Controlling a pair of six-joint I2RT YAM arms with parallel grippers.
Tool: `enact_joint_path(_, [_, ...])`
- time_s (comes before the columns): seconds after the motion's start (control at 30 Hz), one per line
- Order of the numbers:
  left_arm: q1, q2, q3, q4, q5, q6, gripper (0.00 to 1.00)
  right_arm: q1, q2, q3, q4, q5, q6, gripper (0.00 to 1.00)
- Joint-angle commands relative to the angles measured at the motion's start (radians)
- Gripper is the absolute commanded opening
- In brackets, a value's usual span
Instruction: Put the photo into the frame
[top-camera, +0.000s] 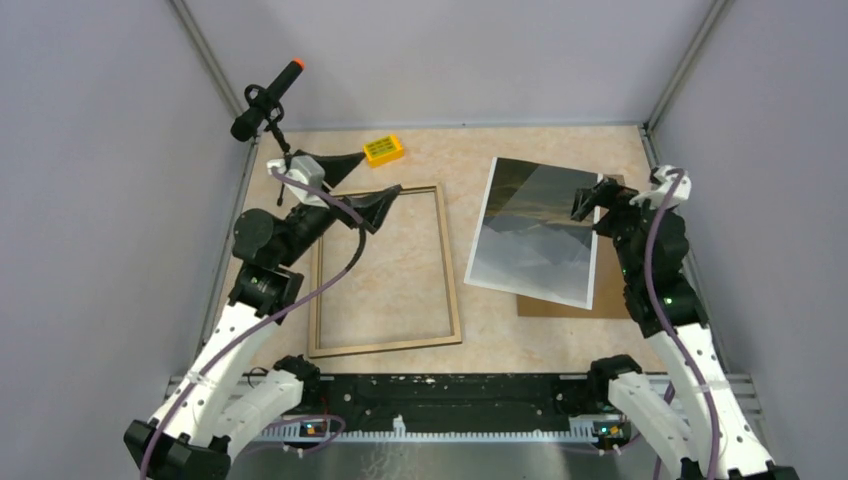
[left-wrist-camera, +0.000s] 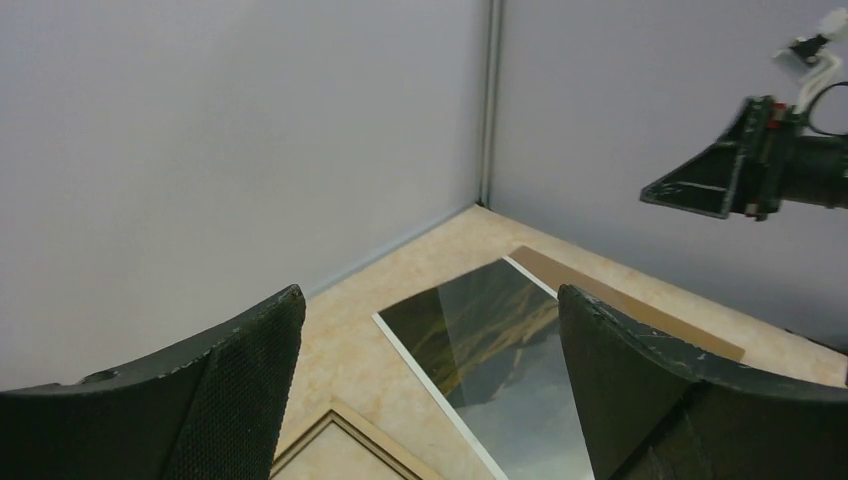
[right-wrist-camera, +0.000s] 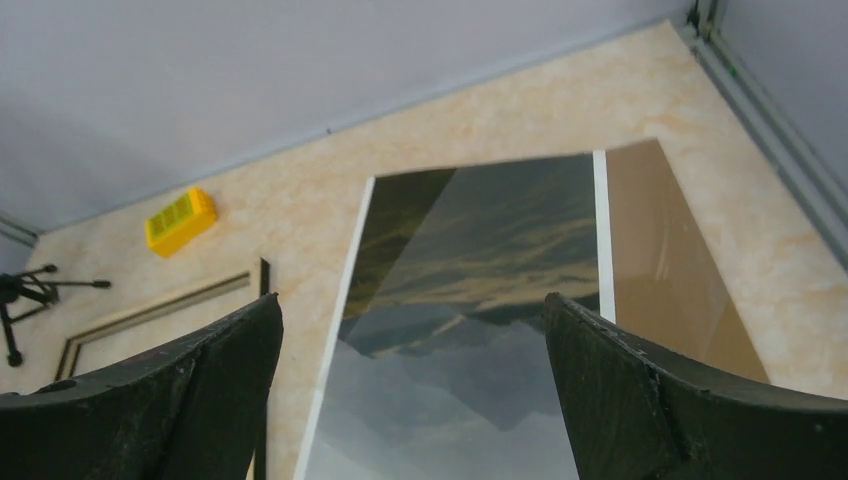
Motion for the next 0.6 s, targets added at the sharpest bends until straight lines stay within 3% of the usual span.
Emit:
enact_joint_path(0.0, [-0.074,0.016,-0.012,0.004,-0.050,0.051,0.99,-0.002,0.081,-0.063,-0.004,0.007,0.033,0.99])
enact_joint_path(0.13, [-0.116,0.027,-0.028,0.007,-0.105,0.024,0.99,-0.002,0.144,-0.139,0.028,-0.038,-0.032,0.99])
enact_joint_path(0.23, [-0.145,0.041,-0.026,-0.001,-0.114,0.026,0.99,-0.002,0.202,-0.187,0.034,0.047,0.081,0.99])
enact_joint_path(0.33, [-0.169,0.049,-0.014,-0.030,-0.139,0.030,0.98,-0.018,0.301,-0.196,0.043,0.004,0.106,0.99])
enact_joint_path(0.57, [-0.199,0.058,0.004,-0.082,-0.191,-0.022,0.99,-0.227,0.498,-0.237,0.173,-0.407,0.162,0.99])
